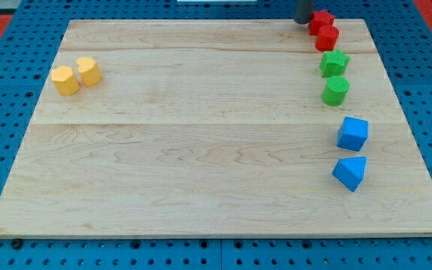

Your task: Push the yellow heart to the bottom right of the yellow hexagon

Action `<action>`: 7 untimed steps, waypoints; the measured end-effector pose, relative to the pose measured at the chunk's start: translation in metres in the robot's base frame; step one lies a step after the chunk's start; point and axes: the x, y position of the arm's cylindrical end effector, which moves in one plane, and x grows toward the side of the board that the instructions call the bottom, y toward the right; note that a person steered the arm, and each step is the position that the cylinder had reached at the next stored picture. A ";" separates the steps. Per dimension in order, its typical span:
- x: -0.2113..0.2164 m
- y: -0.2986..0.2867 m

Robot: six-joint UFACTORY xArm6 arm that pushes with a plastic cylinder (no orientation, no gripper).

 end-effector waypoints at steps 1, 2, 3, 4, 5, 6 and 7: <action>0.000 0.013; 0.000 -0.001; 0.001 -0.046; 0.002 -0.137; 0.001 -0.241; 0.002 -0.335; 0.012 -0.389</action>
